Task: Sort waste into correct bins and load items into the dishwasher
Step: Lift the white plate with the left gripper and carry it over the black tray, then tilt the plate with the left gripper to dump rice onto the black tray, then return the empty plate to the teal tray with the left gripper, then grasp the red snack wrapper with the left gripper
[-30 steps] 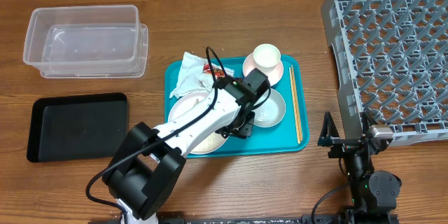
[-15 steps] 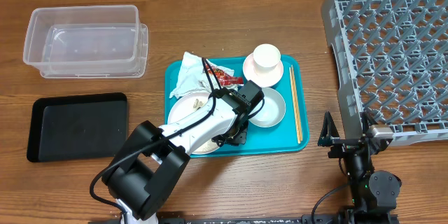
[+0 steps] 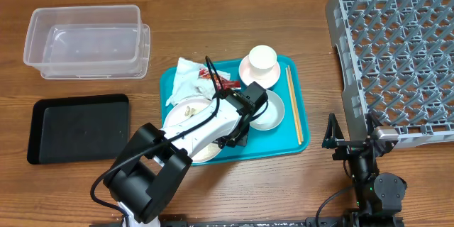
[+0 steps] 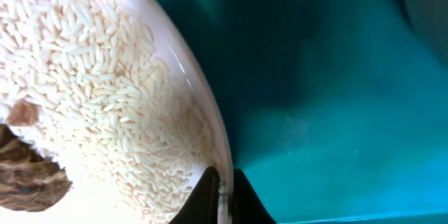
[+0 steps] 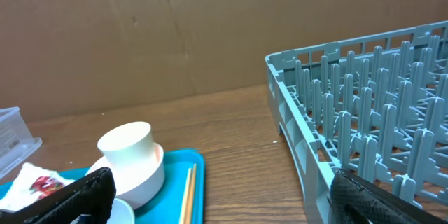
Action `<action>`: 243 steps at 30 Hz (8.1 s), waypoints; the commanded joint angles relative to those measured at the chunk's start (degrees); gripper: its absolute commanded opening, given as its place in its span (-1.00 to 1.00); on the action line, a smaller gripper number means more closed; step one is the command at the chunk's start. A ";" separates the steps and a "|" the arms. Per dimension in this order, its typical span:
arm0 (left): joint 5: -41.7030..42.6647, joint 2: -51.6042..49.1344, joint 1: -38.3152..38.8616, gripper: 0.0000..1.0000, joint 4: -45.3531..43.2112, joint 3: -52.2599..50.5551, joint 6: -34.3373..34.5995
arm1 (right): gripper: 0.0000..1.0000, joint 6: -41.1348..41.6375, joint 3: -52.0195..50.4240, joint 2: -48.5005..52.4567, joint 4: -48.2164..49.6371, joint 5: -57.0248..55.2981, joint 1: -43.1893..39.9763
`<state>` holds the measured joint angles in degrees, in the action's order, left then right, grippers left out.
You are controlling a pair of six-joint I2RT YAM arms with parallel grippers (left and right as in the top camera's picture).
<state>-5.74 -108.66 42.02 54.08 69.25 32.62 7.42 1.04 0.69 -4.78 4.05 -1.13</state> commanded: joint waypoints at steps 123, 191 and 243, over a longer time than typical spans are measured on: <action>70.84 2.05 -92.98 -0.92 36.52 32.11 -44.04 | 1.00 -0.37 -0.57 -0.52 0.15 -0.52 -0.22; 3.87 5.05 -2.89 -0.78 7.08 5.18 3.19 | 1.00 -0.37 -0.57 -0.52 0.15 -0.52 -0.22; 3.67 1.42 -18.38 -0.16 -17.62 3.10 32.35 | 1.00 -0.37 -0.57 -0.52 0.15 -0.52 -0.22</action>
<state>-0.69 -104.31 23.53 36.91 72.66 63.57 7.40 1.04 0.69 -4.82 4.05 -1.13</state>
